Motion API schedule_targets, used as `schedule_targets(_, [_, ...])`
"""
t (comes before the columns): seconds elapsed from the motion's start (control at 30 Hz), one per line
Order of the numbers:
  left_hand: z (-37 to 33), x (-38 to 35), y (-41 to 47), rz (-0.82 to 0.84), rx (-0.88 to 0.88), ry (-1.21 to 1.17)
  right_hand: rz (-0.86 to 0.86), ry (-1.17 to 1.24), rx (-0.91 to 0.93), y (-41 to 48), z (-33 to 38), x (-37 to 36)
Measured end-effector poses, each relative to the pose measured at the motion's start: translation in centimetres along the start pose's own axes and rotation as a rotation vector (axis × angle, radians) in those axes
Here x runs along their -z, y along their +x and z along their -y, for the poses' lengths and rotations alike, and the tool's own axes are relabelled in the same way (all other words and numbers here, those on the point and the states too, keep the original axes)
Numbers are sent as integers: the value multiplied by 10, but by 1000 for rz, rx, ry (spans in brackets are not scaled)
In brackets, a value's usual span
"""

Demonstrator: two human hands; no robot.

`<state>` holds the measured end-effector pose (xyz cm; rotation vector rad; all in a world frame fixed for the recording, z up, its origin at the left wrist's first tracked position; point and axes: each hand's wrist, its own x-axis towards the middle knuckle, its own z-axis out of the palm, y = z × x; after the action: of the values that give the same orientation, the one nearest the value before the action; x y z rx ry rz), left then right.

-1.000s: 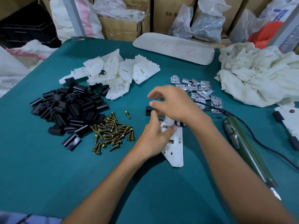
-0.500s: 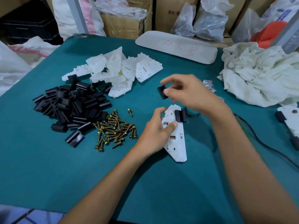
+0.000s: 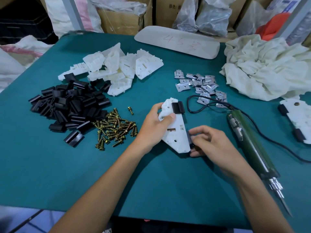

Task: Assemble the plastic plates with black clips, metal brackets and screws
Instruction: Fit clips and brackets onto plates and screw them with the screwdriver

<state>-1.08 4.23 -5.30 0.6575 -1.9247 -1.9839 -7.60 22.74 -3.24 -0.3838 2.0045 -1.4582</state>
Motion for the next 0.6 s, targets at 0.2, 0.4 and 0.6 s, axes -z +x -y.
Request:
schedule_targets(0.2, [0, -5, -1, -72, -30, 78, -140, -70, 55, -4, 0, -9])
schedule_targets(0.4, [6, -6, -1, -120, -70, 156, -229, -377, 212, -9, 1, -21])
schedule_targets(0.6, [4, -7, -7, -59, -88, 245, -196, -399, 209, 3, -1, -10])
